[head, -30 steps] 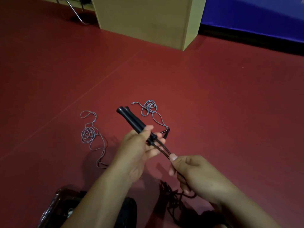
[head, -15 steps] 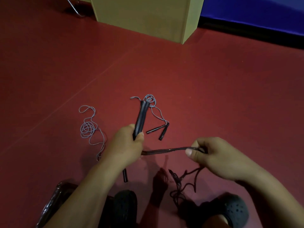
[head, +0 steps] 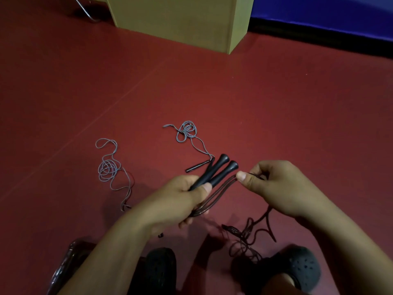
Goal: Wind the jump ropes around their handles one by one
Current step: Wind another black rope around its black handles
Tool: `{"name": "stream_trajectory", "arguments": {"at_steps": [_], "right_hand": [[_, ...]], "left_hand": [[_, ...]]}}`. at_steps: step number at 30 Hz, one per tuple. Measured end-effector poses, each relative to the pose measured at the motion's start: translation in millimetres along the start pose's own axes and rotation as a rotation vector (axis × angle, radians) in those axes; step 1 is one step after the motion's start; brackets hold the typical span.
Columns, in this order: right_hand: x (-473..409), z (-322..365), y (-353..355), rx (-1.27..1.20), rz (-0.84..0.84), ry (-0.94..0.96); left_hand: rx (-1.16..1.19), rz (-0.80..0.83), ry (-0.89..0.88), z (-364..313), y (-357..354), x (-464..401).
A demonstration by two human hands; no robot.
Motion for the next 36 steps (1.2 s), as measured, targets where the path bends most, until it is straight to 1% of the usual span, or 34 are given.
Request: {"name": "stream_trajectory", "arguments": {"at_steps": [5, 8, 11, 13, 15, 17, 20, 22, 25, 28, 32, 34, 36], "right_hand": [[0, 5, 2, -0.060, -0.019, 0.029], [0, 1, 7, -0.055, -0.050, -0.008], [-1, -5, 4, -0.085, -0.004, -0.055], [-1, -3, 1, -0.172, 0.027, -0.029], [-1, 5, -1, -0.236, 0.043, 0.039], [-3, 12, -2, -0.288, 0.072, 0.104], [-5, 18, -7, -0.432, 0.134, 0.146], [-6, 19, -10, -0.508, 0.161, 0.130], [-9, 16, -15, -0.657, 0.207, 0.025], [-10, 9, -22, -0.790, 0.241, -0.068], [-10, 6, -31, -0.914, 0.300, -0.112], [-9, 9, -36, -0.911, 0.337, -0.106], [-9, 9, -40, -0.830, 0.323, -0.102]], "left_hand": [[-0.010, 0.032, 0.035, -4, -5, 4], [-0.023, 0.097, 0.047, -3, -8, 7], [-0.040, 0.161, 0.088, 2, -12, 10], [-0.044, 0.217, 0.109, 2, -17, 12], [-0.067, 0.281, 0.117, 1, -21, 15], [-0.091, 0.336, 0.105, -2, -25, 18], [-0.087, 0.416, 0.063, -7, -29, 22], [-0.075, 0.461, 0.027, -9, -29, 25], [0.039, 0.522, -0.030, -12, -30, 26], [0.163, 0.522, -0.127, -18, -28, 24], [0.306, 0.442, -0.218, -27, -19, 20], [0.347, 0.385, -0.236, -29, -16, 18], [0.389, 0.345, -0.243, -29, -13, 17]]}}
Point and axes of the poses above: each hand's wrist, its own x-axis away from the middle knuckle, its own y-axis out of the back of the hand, z = x × y, the point moved 7 cm from there along -x, towards the middle knuckle, and after that the axes turned 4 degrees about z, right-handed, at the moved point
